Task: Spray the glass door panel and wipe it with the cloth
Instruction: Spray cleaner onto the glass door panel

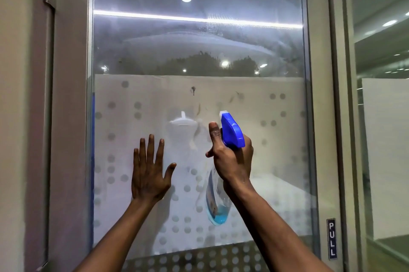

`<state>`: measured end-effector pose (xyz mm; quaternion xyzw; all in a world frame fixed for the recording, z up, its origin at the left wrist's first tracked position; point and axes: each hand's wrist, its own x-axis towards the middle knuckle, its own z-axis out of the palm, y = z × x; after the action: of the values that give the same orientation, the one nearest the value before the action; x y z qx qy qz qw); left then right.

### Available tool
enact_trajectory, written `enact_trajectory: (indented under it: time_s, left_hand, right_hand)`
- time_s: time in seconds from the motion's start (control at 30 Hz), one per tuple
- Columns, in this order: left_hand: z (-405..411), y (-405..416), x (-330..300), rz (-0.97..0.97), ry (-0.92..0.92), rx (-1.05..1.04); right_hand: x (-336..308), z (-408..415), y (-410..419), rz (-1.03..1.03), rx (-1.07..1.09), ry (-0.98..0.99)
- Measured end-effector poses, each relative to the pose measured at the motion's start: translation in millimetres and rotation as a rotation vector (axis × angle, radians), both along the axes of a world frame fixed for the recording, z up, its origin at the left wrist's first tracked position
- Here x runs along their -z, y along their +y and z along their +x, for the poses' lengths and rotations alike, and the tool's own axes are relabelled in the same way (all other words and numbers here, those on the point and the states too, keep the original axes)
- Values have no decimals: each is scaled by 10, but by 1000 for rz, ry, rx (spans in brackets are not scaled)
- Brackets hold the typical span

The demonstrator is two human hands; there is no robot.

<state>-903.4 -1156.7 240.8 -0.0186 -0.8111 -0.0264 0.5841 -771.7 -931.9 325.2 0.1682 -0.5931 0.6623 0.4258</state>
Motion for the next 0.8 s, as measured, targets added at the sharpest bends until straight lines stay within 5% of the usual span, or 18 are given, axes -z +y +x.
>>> enact_trajectory:
  time_s: [0.2, 0.4, 0.8]
  left_hand:
    - [19, 0, 13, -5, 5, 6]
    - [16, 1, 12, -3, 12, 22]
    - [30, 13, 8, -2, -6, 24]
  right_hand:
    - [29, -10, 212, -127, -5, 13]
    - [-84, -100, 614, -293, 225, 1]
    - [163, -95, 533, -102, 176, -18]
